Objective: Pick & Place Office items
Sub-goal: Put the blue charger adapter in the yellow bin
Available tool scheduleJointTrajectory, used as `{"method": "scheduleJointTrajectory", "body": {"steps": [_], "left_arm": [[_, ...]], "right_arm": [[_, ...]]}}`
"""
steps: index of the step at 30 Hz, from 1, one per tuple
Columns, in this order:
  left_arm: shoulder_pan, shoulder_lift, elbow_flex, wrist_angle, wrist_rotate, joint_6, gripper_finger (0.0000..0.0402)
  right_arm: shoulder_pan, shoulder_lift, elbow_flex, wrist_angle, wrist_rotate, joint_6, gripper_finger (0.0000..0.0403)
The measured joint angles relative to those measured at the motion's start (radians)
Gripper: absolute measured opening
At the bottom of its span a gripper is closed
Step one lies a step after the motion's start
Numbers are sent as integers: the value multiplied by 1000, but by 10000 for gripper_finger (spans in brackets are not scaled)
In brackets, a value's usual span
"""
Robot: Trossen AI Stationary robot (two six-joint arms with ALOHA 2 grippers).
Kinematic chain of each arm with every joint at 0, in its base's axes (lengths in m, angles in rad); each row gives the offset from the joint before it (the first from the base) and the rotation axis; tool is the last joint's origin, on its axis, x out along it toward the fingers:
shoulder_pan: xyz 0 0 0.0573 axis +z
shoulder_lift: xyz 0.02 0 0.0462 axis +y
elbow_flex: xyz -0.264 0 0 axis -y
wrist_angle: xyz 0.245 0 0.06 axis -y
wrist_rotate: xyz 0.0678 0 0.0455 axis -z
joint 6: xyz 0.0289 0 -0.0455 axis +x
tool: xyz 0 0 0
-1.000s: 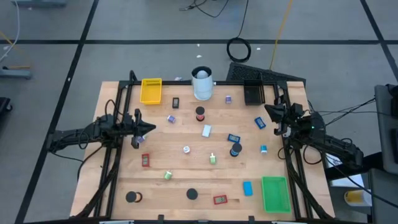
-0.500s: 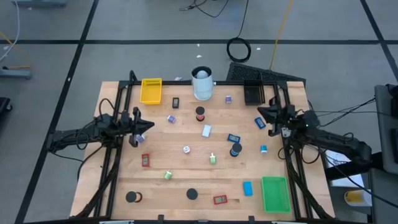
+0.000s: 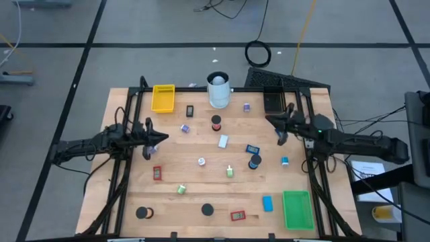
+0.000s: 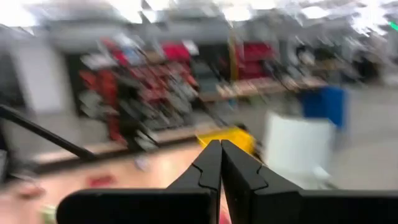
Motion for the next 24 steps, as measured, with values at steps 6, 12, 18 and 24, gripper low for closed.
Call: {"method": "scheduleJointTrajectory", "body": {"steps": [6,12,18,24], "left_arm": [[0,51,0,4,-64,123,4],[0,102,0,61,-94,133,12],[0,125,0,82,-88,115,4],[0,126,0,84,-87,115,24]], "right_arm": [[80,96,143,-336,247,116,1],[193,144,247,-649,375,314,0],[274,206,379,-1019,408,571,0],[341,331,475,-1319,284,872,0]]}}
